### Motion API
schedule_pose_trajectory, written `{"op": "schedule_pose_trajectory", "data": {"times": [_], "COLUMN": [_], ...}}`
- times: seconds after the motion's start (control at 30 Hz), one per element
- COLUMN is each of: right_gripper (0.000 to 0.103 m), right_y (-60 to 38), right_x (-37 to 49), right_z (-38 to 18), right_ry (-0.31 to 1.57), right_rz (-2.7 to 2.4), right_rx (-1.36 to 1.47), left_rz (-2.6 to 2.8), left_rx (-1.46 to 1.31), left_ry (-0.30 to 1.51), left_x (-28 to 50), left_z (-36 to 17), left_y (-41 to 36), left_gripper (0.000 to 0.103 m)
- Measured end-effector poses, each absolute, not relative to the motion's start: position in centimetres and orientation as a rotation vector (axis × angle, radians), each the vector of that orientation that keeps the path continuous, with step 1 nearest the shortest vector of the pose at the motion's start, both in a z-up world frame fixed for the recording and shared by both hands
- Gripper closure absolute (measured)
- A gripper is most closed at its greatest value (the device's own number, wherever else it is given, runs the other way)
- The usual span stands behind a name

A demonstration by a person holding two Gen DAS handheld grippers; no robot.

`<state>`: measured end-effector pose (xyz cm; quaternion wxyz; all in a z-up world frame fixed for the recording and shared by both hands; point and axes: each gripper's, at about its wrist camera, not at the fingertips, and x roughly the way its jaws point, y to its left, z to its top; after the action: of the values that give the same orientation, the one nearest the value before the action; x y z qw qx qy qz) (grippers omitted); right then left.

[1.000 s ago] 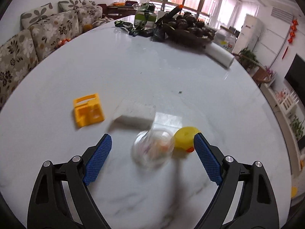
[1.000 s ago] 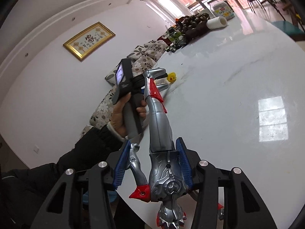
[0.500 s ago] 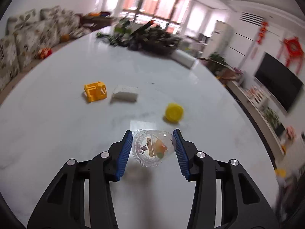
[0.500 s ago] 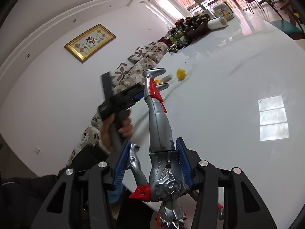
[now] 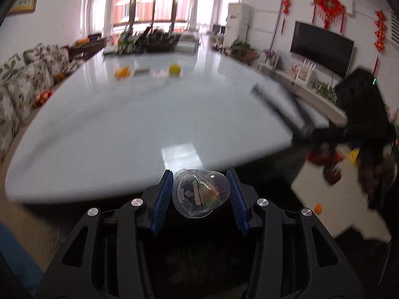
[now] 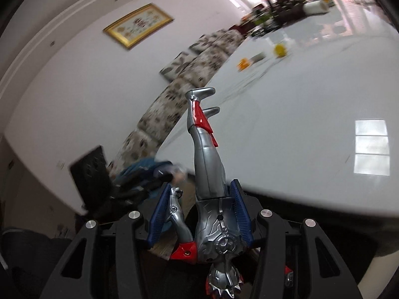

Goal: Collect trash
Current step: 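Lower the robot figure and plastic egg into the bin and open both grippers, then grasp the yellow rubber duck with the right gripper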

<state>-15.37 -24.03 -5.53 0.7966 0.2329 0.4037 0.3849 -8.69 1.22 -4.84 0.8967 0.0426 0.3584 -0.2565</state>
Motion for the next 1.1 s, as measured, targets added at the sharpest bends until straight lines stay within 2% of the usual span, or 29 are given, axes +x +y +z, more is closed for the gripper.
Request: {"op": "schedule_pose_trajectory", "data": {"times": [0.2, 0.37, 0.4, 0.43, 0.47, 0.5, 0.57, 0.63, 0.83, 0.93, 1.0, 1.03, 1.07, 1.1], "right_gripper": [0.054, 0.054, 0.052, 0.049, 0.030, 0.025, 0.025, 0.027, 0.028, 0.029, 0.030, 0.029, 0.025, 0.020], "right_y": [-21.2, -19.5, -19.0, -18.5, -18.2, -17.8, -17.4, -17.8, -19.9, -20.6, -20.2, -20.5, -20.8, -20.9], "right_x": [-18.5, -16.2, -15.5, -14.5, -13.9, -13.2, -12.6, -12.7, -15.9, -17.4, -17.2, -16.4, -15.2, -13.6], "right_z": [-10.6, -17.5, -19.0, -21.0, -22.3, -23.9, -26.1, -27.1, -22.3, -16.7, -11.6, -7.9, -5.1, -2.8], "right_ry": [1.106, 1.306, 1.350, 1.402, 1.438, 1.472, 1.503, 1.524, 1.353, 1.239, 1.122, 1.030, 0.961, 0.900], "right_rz": [0.843, 0.770, 0.762, 0.729, 0.708, 0.673, 0.622, 0.617, 0.653, 0.684, 0.731, 0.746, 0.737, 0.712], "right_rx": [0.383, 0.356, 0.349, 0.318, 0.282, 0.212, 0.117, 0.140, 0.164, 0.165, 0.147, 0.127, 0.102, 0.070], "left_rz": [-0.515, -0.526, -0.505, -0.495, -0.487, -0.464, -0.446, -0.429, -0.445, -0.422, -0.450, -0.453, -0.449, -0.418], "left_rx": [0.141, 0.216, 0.241, 0.260, 0.279, 0.293, 0.308, 0.300, 0.286, 0.263, 0.187, 0.169, 0.161, 0.148], "left_ry": [0.926, 1.144, 1.202, 1.241, 1.284, 1.299, 1.362, 1.406, 1.293, 1.197, 1.095, 1.034, 0.985, 0.893], "left_x": [-11.4, -9.7, -8.9, -8.4, -7.8, -7.5, -6.6, -6.5, -8.6, -9.6, -10.1, -10.0, -9.9, -9.5], "left_z": [-12.0, -19.3, -21.2, -22.6, -24.1, -25.0, -27.3, -28.4, -25.1, -20.8, -15.4, -12.7, -10.8, -7.3], "left_y": [2.7, 1.6, 1.2, 1.0, 0.8, 0.8, 0.9, 1.3, 1.3, 2.2, 2.9, 3.2, 3.6, 3.9], "left_gripper": [0.059, 0.058, 0.058, 0.052, 0.041, 0.039, 0.039, 0.039, 0.039, 0.039, 0.039, 0.037, 0.026, 0.020]}}
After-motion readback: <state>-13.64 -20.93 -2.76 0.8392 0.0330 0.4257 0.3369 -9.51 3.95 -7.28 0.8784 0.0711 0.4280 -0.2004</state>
